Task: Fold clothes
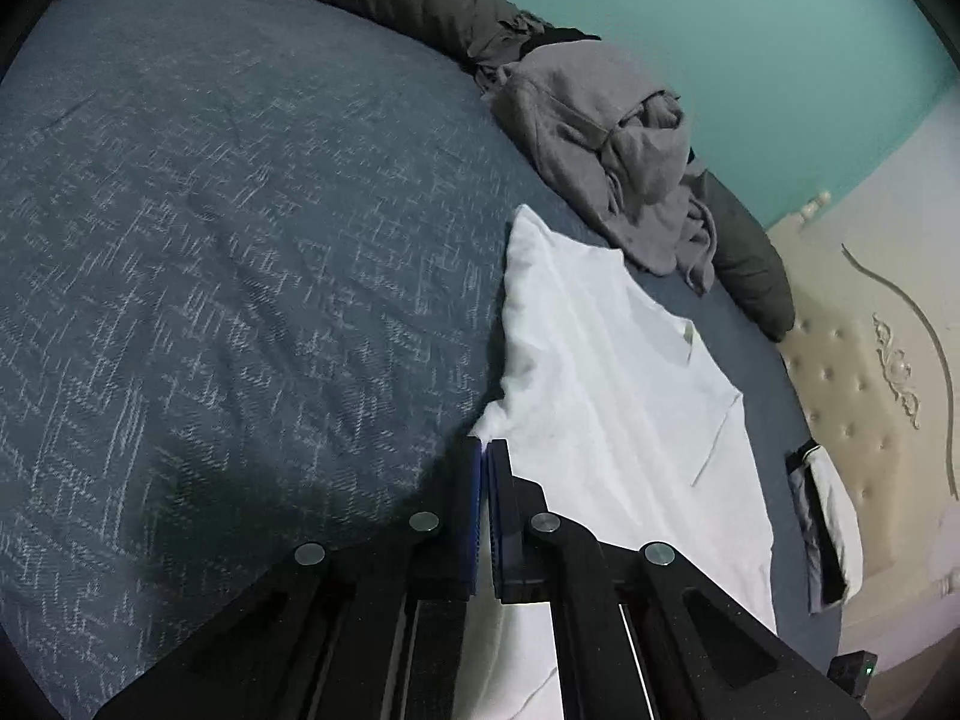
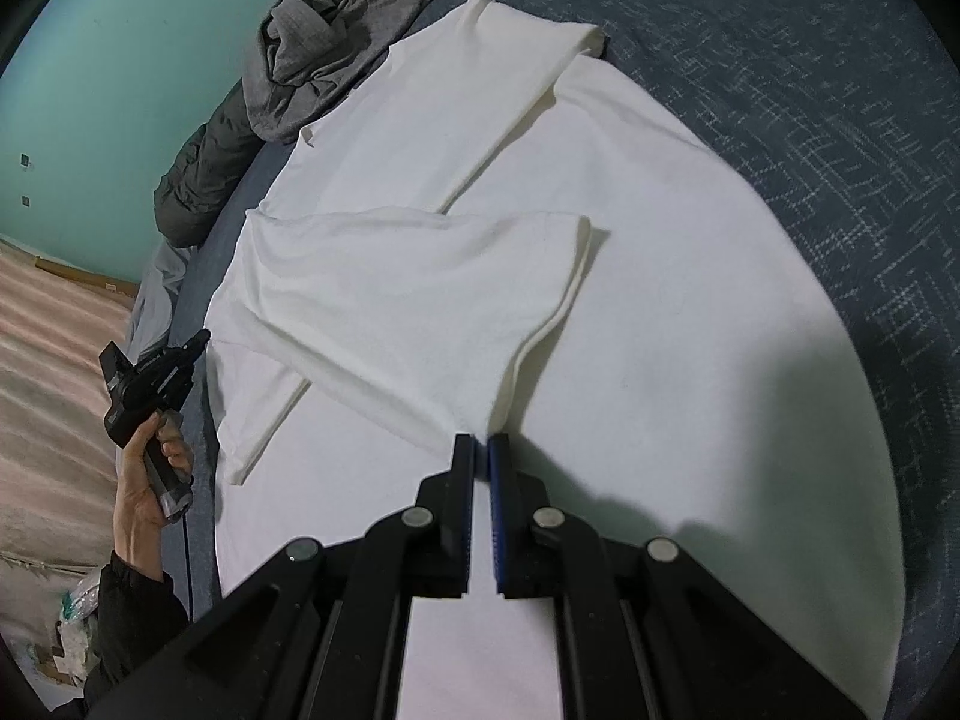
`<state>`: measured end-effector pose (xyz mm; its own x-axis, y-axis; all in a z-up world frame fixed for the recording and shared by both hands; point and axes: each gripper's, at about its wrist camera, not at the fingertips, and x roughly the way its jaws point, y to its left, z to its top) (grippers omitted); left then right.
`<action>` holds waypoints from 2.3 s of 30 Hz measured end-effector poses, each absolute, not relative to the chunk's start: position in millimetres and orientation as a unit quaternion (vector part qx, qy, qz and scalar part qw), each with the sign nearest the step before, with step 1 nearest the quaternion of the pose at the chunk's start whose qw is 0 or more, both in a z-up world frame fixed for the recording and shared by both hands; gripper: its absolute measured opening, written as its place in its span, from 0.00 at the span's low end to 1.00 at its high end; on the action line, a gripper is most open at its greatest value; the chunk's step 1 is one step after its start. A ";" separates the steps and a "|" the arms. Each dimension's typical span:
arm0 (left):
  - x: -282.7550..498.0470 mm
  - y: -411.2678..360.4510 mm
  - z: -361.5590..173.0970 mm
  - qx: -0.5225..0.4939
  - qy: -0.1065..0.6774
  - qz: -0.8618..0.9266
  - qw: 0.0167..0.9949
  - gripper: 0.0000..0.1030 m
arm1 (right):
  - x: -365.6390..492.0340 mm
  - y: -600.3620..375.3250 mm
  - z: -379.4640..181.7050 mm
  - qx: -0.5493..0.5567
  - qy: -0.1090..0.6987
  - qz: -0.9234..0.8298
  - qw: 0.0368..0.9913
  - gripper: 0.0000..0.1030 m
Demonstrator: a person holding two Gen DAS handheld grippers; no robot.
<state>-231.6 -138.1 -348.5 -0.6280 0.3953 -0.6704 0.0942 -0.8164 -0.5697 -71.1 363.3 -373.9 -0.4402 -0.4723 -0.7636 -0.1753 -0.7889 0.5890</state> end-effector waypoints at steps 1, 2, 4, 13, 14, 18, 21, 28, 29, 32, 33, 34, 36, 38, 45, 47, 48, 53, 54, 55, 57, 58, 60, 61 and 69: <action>-231.8 -138.1 -350.4 -0.427 -0.290 0.852 0.087 0.02 | -71.0 363.9 -374.2 0.521 -0.311 -0.789 0.093 0.04; -232.5 -137.7 -353.2 -0.432 -0.290 0.850 0.087 0.02 | -71.1 364.0 -375.2 0.523 -0.310 -0.789 0.093 0.04; -233.5 -136.7 -359.2 -0.440 -0.290 0.845 0.087 0.02 | -71.6 362.1 -380.4 0.533 -0.304 -0.784 0.092 0.04; -236.4 -138.3 -364.3 -0.442 -0.294 0.843 0.089 0.02 | -95.0 364.2 -333.8 0.506 -0.256 -0.820 0.082 0.11; -236.6 -138.1 -363.7 -0.441 -0.293 0.843 0.090 0.02 | -106.3 360.4 -327.3 0.502 -0.246 -0.824 0.091 0.15; -236.9 -136.4 -360.4 -0.440 -0.286 0.847 0.088 0.02 | -160.3 334.8 -306.2 0.494 -0.203 -0.835 0.137 0.30; -236.7 -136.1 -359.8 -0.440 -0.284 0.848 0.086 0.02 | -210.9 296.8 -303.7 0.496 -0.163 -0.833 0.182 0.30; -236.7 -133.5 -358.5 -0.441 -0.267 0.853 0.086 0.02 | -314.7 212.7 -310.9 0.516 -0.102 -0.816 0.240 0.30; -237.0 -133.2 -358.4 -0.441 -0.264 0.853 0.086 0.02 | -323.8 203.8 -312.6 0.520 -0.091 -0.814 0.244 0.30; -237.5 -132.0 -358.5 -0.443 -0.259 0.854 0.086 0.02 | -346.7 180.1 -321.0 0.533 -0.062 -0.804 0.256 0.30; -237.6 -131.3 -358.4 -0.443 -0.256 0.855 0.085 0.02 | -351.2 174.1 -325.4 0.539 -0.053 -0.800 0.258 0.30; -237.6 -130.6 -358.2 -0.444 -0.254 0.855 0.085 0.02 | -354.7 167.8 -330.1 0.544 -0.044 -0.796 0.260 0.30; -237.4 -130.1 -357.5 -0.443 -0.250 0.857 0.085 0.02 | -359.8 156.5 -338.8 0.550 -0.030 -0.791 0.265 0.30; -237.3 -129.7 -356.9 -0.443 -0.247 0.858 0.085 0.02 | -361.3 149.6 -344.6 0.553 -0.025 -0.785 0.279 0.29; -236.9 -130.2 -358.3 -0.445 -0.244 0.857 0.085 0.02 | -361.5 154.5 -350.1 0.539 -0.037 -0.796 0.273 0.01; -237.4 -129.9 -358.1 -0.445 -0.245 0.857 0.084 0.02 | -363.1 168.9 -348.0 0.529 -0.055 -0.809 0.249 0.01; -237.7 -129.5 -358.0 -0.445 -0.244 0.858 0.084 0.02 | -363.9 172.8 -348.9 0.530 -0.056 -0.812 0.240 0.01; -237.3 -130.4 -358.6 -0.445 -0.243 0.858 0.084 0.02 | -365.9 180.4 -348.8 0.524 -0.064 -0.817 0.230 0.01; -237.3 -130.6 -358.6 -0.445 -0.244 0.858 0.084 0.02 | -365.8 181.2 -347.0 0.520 -0.064 -0.819 0.234 0.01; -237.3 -130.8 -358.5 -0.445 -0.244 0.857 0.085 0.02 | -365.5 182.5 -345.1 0.521 -0.066 -0.818 0.236 0.02; -237.3 -131.1 -358.3 -0.445 -0.245 0.857 0.085 0.02 | -364.9 186.1 -341.2 0.523 -0.069 -0.815 0.240 0.04; -237.3 -131.2 -358.2 -0.445 -0.246 0.857 0.085 0.02 | -364.0 191.1 -339.0 0.523 -0.074 -0.814 0.241 0.12; -237.4 -131.1 -358.1 -0.446 -0.246 0.857 0.085 0.02 | -357.8 202.0 -335.2 0.527 -0.079 -0.810 0.245 0.30; -237.5 -131.2 -358.0 -0.446 -0.247 0.856 0.086 0.02 | -350.9 207.8 -333.7 0.529 -0.078 -0.808 0.249 0.32; -237.6 -131.6 -357.0 -0.444 -0.251 0.856 0.085 0.02 | -301.0 237.6 -347.1 0.551 -0.030 -0.793 0.259 0.32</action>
